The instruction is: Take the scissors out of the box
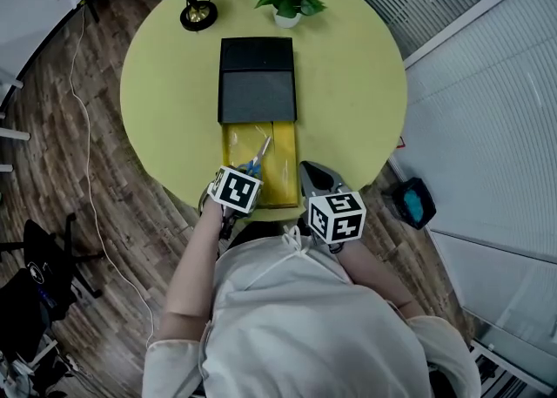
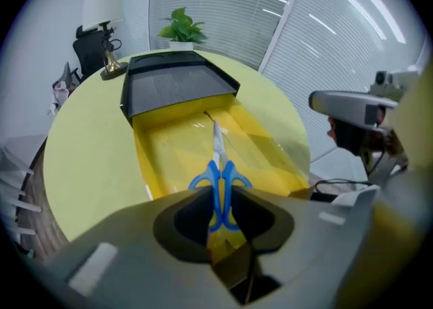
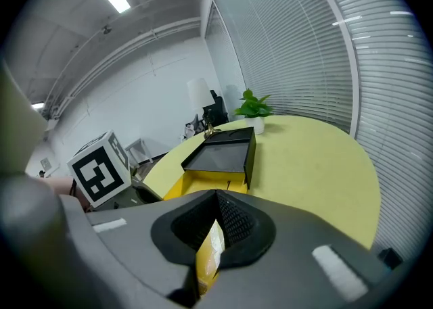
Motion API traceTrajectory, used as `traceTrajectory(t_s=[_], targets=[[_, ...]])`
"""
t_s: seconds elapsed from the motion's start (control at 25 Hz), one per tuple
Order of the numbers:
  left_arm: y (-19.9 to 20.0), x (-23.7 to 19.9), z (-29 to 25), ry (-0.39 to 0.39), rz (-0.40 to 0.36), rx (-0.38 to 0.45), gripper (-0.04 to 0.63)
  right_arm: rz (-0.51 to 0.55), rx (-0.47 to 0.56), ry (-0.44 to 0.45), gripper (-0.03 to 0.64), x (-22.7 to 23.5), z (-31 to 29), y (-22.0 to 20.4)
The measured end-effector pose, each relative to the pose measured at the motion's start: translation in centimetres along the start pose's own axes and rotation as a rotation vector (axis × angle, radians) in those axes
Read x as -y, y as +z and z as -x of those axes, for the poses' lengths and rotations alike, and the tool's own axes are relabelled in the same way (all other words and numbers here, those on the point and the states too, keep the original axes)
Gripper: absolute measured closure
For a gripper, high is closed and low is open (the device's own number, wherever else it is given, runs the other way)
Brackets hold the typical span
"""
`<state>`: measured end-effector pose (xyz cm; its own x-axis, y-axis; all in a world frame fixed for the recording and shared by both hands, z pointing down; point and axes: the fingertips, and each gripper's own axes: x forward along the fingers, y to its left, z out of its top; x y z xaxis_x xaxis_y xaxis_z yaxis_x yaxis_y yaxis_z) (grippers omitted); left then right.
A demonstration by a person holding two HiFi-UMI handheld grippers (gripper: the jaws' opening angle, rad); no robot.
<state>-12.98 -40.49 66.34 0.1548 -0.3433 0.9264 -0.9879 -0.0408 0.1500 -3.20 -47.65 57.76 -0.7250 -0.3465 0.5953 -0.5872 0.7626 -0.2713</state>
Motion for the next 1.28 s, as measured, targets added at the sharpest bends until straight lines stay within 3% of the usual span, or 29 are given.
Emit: traceTrajectory(t_s=[0.36, 0.92, 1.08, 1.28], targets=[[2.3, -0.3, 6.2, 0.021, 0.042, 0.25, 0.506, 0.045, 0.049, -0.001, 0.617, -1.9, 0.2, 2.8], [9.2, -1.2, 20.1, 0.141, 0.058, 0.813, 0.506, 0.129, 0.168, 0.009, 0.617, -4.6, 1.9, 7.9], [9.7, -1.6, 22.4, 0.182, 0.053, 0.883, 0.506, 0.152, 0.213, 0.011, 0.618, -4.9, 2.6, 9.2], [10.1, -2.0, 22.6, 0.198, 0.055, 0.899, 0.506, 0.19, 0.257, -0.005, 0.618, -5.1, 3.1, 10.5]])
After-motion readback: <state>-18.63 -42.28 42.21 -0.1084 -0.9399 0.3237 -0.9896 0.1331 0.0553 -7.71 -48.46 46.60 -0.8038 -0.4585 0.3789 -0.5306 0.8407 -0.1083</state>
